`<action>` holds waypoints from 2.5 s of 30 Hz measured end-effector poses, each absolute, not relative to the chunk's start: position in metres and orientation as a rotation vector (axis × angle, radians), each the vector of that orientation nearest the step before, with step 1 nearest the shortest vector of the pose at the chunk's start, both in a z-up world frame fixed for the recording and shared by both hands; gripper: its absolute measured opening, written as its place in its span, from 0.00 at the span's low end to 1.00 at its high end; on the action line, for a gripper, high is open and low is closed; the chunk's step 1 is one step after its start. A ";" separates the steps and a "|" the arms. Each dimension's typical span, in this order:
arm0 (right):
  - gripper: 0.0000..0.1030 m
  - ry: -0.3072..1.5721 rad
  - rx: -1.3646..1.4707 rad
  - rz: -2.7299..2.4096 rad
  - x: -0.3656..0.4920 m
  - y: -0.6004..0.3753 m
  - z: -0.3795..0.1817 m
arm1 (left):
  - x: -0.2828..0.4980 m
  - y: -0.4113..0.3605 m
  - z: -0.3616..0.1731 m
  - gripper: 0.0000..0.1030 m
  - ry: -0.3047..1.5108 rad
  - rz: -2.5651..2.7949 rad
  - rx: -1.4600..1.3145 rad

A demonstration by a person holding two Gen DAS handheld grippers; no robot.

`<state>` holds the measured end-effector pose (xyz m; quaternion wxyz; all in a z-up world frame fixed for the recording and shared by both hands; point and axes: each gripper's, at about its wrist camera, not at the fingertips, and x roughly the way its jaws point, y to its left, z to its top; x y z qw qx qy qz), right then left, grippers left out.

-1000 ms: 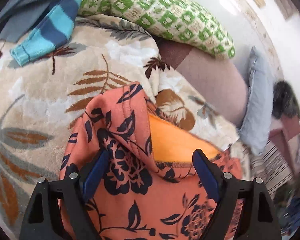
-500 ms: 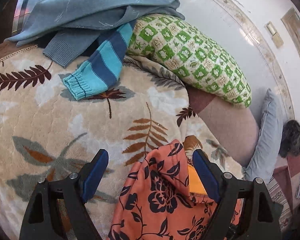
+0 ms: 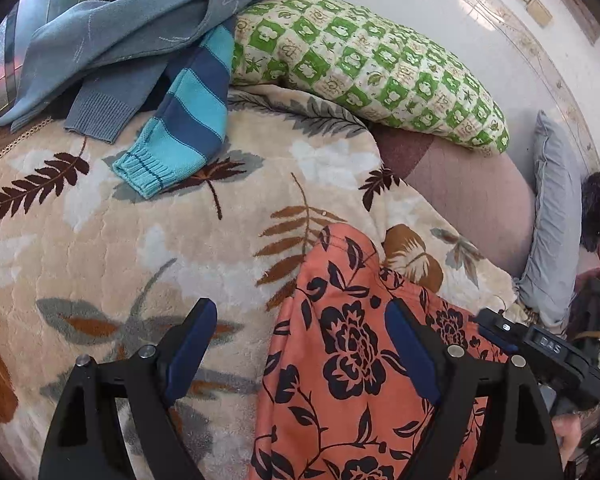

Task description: Fold small clothes

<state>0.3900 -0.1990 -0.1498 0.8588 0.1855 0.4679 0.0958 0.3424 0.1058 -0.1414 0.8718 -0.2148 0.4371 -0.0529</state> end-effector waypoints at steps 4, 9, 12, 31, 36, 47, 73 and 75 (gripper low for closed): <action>0.41 0.945 0.423 0.161 0.327 -0.256 -0.130 | 0.334 0.071 -0.139 0.84 0.930 -0.177 -0.339; 0.41 0.945 0.466 0.101 0.252 -0.311 -0.136 | 0.318 0.034 -0.148 0.84 0.981 -0.176 -0.166; 0.41 0.976 0.491 0.050 0.225 -0.332 -0.161 | 0.304 0.027 -0.164 0.84 1.034 -0.138 -0.086; 0.39 0.930 0.593 0.041 0.167 -0.390 -0.172 | 0.212 0.093 -0.176 0.86 1.048 0.026 -0.226; 0.45 1.055 0.700 -0.059 0.180 -0.415 -0.205 | 0.197 0.109 -0.187 0.86 1.070 0.115 -0.295; 0.44 0.869 0.702 0.084 0.176 -0.396 -0.163 | 0.157 0.117 -0.175 0.86 1.011 0.191 -0.326; 0.50 0.948 0.349 0.152 0.166 -0.281 -0.192 | 0.181 0.039 -0.173 0.99 0.861 0.106 -0.039; 0.50 0.903 0.353 0.157 0.158 -0.283 -0.182 | 0.176 0.036 -0.164 0.99 0.810 0.108 -0.008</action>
